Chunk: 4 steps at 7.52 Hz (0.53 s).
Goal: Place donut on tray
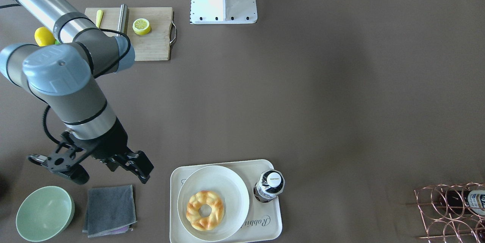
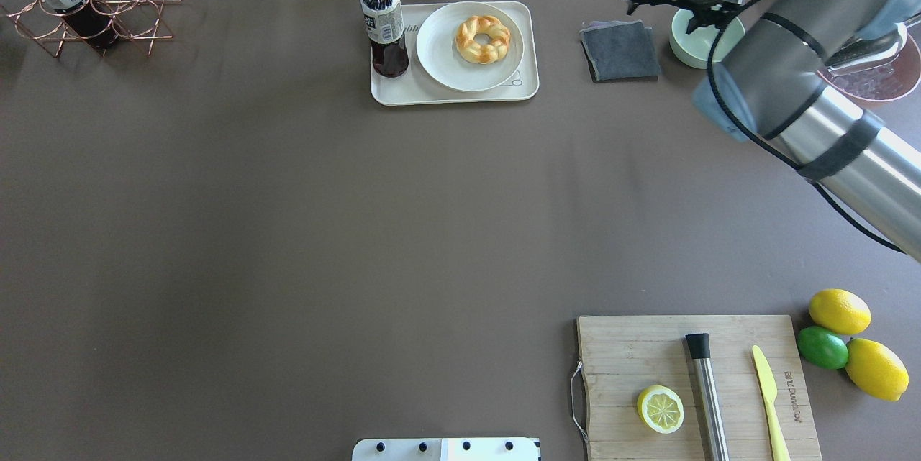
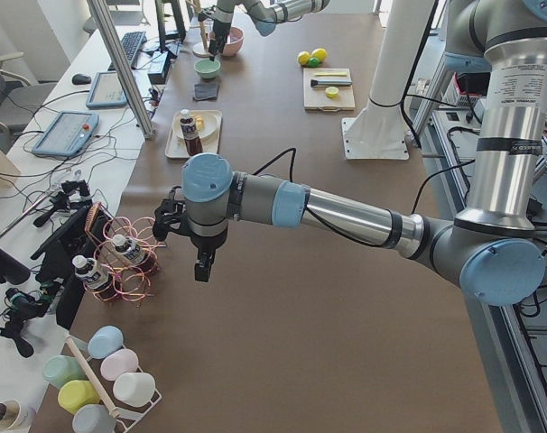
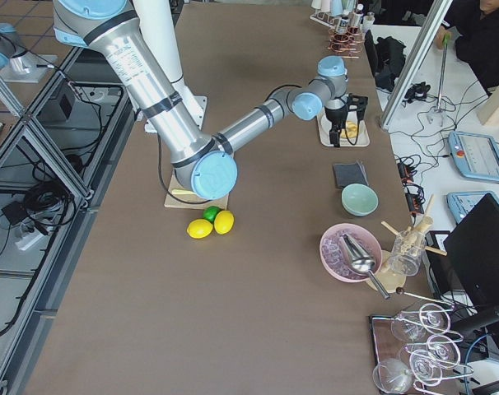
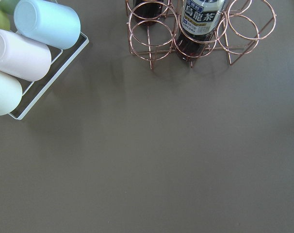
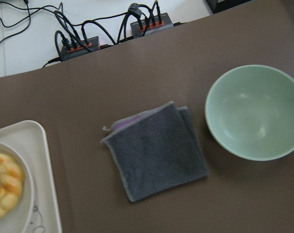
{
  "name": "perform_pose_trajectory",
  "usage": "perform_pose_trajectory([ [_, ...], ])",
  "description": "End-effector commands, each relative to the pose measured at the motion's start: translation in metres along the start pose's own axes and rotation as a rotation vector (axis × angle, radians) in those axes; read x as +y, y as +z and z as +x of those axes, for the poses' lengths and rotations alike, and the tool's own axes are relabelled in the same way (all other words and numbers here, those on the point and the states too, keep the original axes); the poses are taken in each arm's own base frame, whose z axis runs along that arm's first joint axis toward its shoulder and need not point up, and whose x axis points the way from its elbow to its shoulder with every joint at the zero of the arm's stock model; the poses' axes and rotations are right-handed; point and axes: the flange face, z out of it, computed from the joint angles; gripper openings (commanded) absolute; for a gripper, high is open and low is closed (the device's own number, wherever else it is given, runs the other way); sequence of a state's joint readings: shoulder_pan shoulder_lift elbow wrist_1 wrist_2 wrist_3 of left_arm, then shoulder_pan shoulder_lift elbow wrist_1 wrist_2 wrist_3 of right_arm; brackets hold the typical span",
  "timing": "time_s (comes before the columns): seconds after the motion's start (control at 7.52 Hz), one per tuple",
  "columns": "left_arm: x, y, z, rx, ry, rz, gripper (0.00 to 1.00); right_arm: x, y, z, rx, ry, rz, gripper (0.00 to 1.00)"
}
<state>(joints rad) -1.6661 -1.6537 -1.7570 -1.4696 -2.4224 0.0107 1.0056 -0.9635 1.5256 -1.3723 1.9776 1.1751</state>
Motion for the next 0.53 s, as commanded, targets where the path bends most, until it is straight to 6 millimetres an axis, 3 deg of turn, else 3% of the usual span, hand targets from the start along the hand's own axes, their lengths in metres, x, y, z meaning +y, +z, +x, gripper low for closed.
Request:
perform_pose_trajectory([
  [0.0, 0.005, -0.005, -0.008, -0.002, -0.016, 0.01, 0.98, 0.003, -0.054, 0.16, 0.181, -0.303, -0.051, 1.0],
  [0.27, 0.011, -0.003, -0.013, -0.004, -0.028, 0.003, 0.98, 0.006, -0.094, 0.266, 0.257, -0.421, -0.15, 1.0],
  [0.4, 0.022, -0.004, -0.021, -0.005, -0.027, 0.003, 0.98, 0.001, -0.11, 0.33, 0.258, -0.481, -0.199, 1.0],
])
